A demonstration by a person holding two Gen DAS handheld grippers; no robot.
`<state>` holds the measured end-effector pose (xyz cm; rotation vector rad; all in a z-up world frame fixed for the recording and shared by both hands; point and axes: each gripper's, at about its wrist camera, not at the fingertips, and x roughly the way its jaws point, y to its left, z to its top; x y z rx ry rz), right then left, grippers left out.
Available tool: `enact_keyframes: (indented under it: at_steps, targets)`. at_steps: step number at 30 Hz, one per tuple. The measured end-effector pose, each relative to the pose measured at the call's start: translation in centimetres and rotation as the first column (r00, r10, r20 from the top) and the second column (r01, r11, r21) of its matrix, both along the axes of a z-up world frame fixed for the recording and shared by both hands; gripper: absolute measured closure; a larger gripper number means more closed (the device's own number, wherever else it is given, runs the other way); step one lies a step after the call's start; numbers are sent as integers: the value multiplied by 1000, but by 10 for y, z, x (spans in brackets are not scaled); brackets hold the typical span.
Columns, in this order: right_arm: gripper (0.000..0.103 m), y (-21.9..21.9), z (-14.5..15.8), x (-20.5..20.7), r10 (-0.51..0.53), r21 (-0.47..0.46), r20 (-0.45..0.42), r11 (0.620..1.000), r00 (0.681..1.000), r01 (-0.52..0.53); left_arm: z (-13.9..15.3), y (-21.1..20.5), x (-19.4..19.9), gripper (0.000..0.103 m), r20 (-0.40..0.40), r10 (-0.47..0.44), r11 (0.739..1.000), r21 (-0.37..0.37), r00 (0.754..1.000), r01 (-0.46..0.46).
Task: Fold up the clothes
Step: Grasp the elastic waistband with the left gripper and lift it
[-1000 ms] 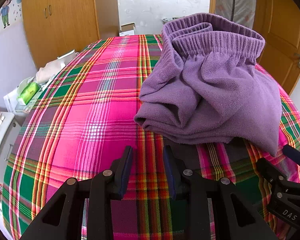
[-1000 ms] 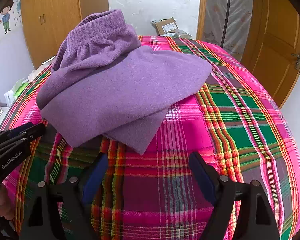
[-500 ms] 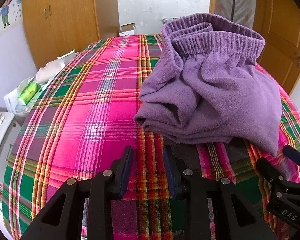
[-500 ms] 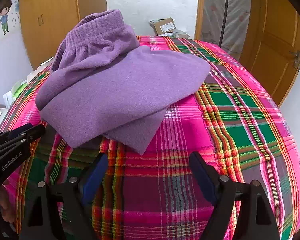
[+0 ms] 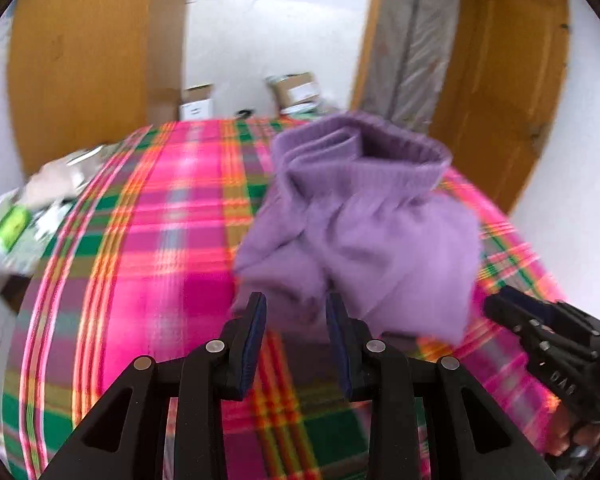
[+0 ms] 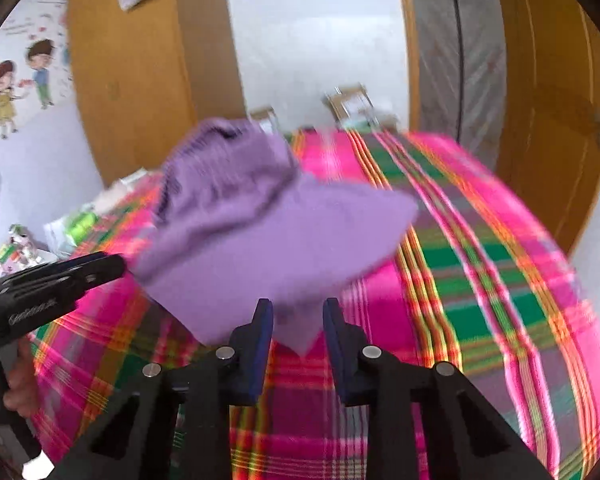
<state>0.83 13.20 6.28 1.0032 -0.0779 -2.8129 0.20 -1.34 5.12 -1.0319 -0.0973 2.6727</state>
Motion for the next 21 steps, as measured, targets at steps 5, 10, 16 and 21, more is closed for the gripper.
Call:
enact_keyframes:
  at_steps: [5, 10, 16, 21]
  targets:
    - [69, -14, -1, 2, 114, -7, -6, 993, 993, -114, -3, 17, -27, 71, 124, -126, 992, 28, 984, 123]
    - [53, -36, -17, 0, 229, 35, 21, 973, 973, -230, -2, 17, -46, 71, 175, -144, 989, 63, 974, 134]
    - [60, -41, -32, -17, 185, 94, 51, 977, 981, -189, -5, 32, -61, 71, 259, -130, 991, 56, 957, 120]
    - [90, -33, -30, -12, 194, 74, 45, 978, 980, -197, -15, 30, -76, 76, 358, -124, 984, 166, 926, 67]
